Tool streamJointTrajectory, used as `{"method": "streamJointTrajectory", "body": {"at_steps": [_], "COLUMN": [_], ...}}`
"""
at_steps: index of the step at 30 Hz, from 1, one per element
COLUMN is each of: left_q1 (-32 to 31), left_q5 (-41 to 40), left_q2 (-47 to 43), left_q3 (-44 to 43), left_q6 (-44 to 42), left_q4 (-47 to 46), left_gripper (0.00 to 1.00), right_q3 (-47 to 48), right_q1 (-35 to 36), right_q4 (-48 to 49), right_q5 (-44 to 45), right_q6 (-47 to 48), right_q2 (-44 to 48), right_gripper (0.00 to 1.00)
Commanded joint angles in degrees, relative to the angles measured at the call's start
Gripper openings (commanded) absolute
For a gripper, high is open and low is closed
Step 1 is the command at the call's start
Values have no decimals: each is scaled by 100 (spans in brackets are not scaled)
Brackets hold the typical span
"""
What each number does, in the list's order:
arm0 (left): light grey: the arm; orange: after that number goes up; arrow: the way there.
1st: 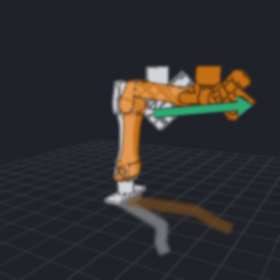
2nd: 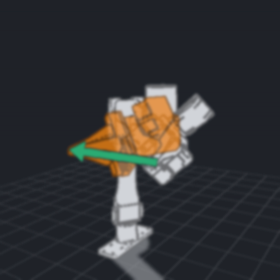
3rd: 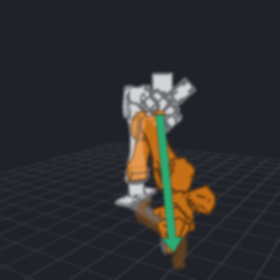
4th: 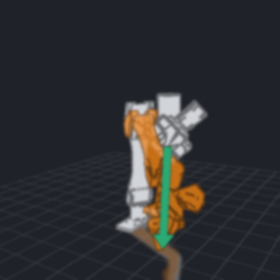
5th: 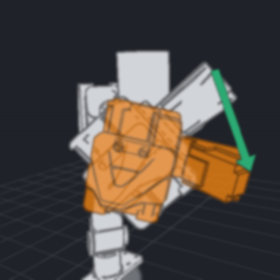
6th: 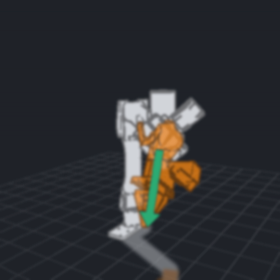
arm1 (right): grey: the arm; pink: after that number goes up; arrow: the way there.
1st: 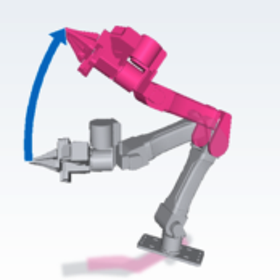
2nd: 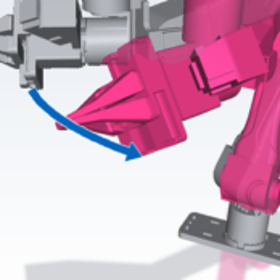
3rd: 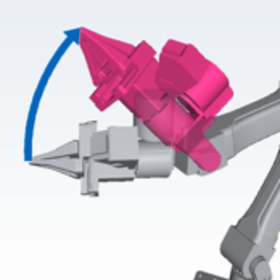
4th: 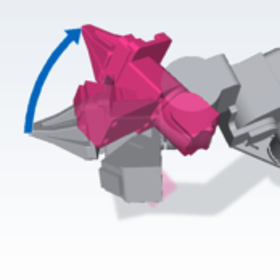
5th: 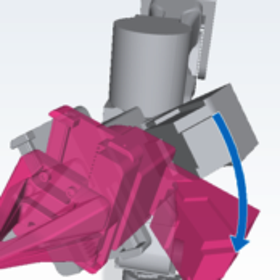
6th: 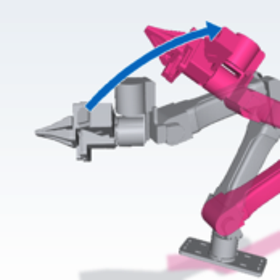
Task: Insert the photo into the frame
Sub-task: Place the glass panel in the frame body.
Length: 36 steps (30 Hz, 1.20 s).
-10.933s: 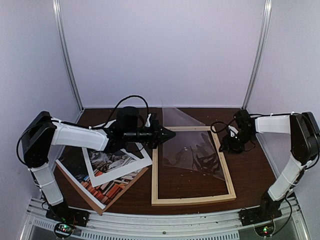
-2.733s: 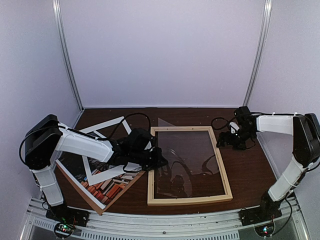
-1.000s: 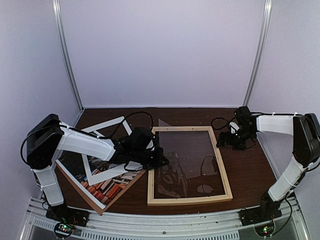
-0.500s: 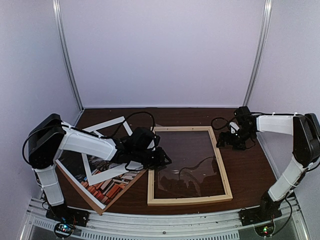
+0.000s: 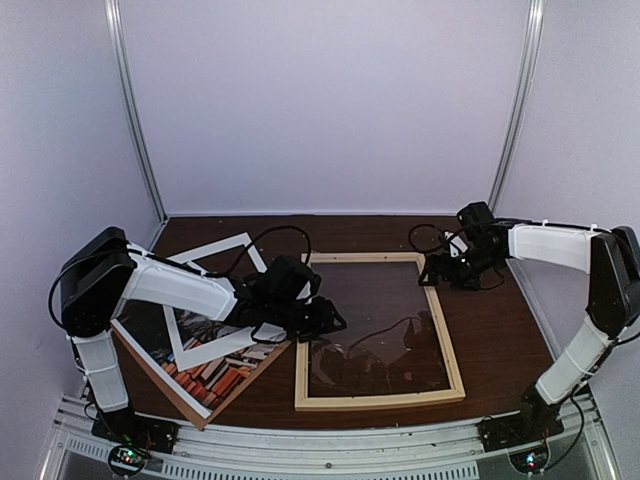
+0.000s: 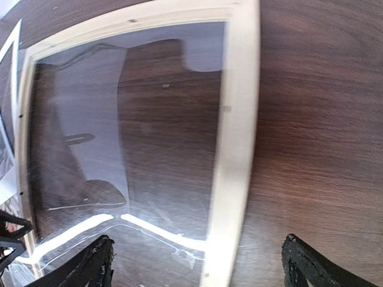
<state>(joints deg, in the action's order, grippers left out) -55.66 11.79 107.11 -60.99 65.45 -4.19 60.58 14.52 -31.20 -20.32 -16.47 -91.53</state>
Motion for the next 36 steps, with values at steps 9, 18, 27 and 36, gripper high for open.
{"method": "streamJointTrajectory", "body": {"at_steps": [9,18,27,36], "left_q1": [-63,-68,-66,-68], "left_q5": [22,0,-5,-174], "left_q2": [154,163,116,-118], "left_q3": [-275,-238,-197,-80], "left_q6": [-111,-103,-106,-189], "left_q4": [92,103,78,194], "left_gripper": [59,61,63,73], "right_q3": [644,794,729,775], "right_q1": [1249,1588,1580,1564], "right_q4": [598,1048,1043,835], "right_q5": [-730,-1176,-1108,-941], "right_q6": [-405,-714,-676,-544], "right_q2": [-736,-1390,-1679,-1650], "right_gripper": [95,93,93,93]}}
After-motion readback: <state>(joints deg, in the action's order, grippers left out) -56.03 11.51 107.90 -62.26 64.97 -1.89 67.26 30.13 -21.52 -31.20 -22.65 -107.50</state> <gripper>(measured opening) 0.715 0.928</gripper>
